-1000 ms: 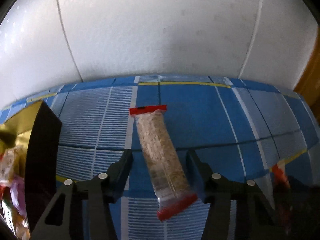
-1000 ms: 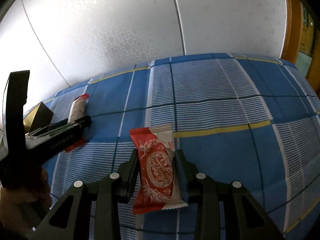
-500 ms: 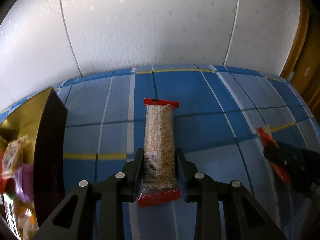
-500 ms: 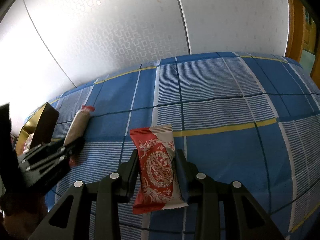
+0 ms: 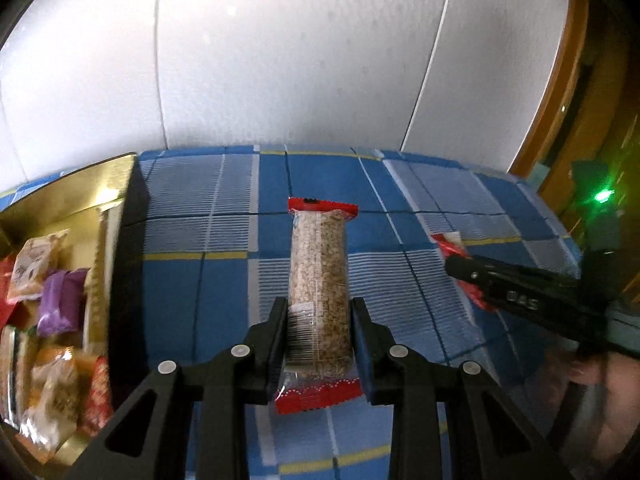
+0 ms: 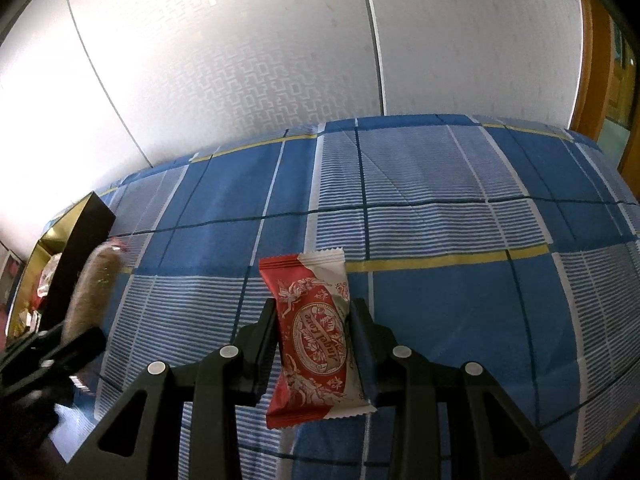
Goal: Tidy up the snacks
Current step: 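Carry the granola bar into the gold tin and open the left gripper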
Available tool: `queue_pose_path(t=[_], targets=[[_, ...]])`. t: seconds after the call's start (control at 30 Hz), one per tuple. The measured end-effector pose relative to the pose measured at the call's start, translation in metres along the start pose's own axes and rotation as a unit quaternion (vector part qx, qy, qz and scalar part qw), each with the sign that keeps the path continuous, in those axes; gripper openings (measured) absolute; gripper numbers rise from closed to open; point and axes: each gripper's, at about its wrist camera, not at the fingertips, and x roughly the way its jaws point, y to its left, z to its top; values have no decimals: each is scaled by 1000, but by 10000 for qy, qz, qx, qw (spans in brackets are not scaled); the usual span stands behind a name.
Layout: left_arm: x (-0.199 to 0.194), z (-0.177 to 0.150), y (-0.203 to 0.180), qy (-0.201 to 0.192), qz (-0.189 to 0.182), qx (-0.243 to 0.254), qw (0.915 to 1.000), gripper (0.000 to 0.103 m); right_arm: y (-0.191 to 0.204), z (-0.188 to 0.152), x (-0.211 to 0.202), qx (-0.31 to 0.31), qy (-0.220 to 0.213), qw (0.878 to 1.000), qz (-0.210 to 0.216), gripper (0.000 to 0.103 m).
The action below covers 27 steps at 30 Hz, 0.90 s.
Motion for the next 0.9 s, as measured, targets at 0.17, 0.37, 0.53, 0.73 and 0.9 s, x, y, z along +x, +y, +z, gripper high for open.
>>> queue_pose_path(t=[0.17, 0.37, 0.53, 0.73, 0.9], targets=[[-25, -2, 24, -156, -105, -290, 9994, 31, 3, -1, 0, -149, -34, 9999, -80, 36], [-55, -4, 59, -320, -76, -598, 9977, 31, 5, -2, 1, -223, -51, 9996, -135, 36], [-70, -3, 93, -414, 134, -798, 9959, 31, 3, -2, 1, -270, -65, 9995, -145, 36], [-81, -2, 145, -440, 467, -1275, 9898, 31, 5, -2, 2, -310, -80, 9993, -210, 36], [-74, 2, 169, -234, 649, -1478, 9866, 31, 6, -2, 3, -334, -73, 9991, -263, 36]])
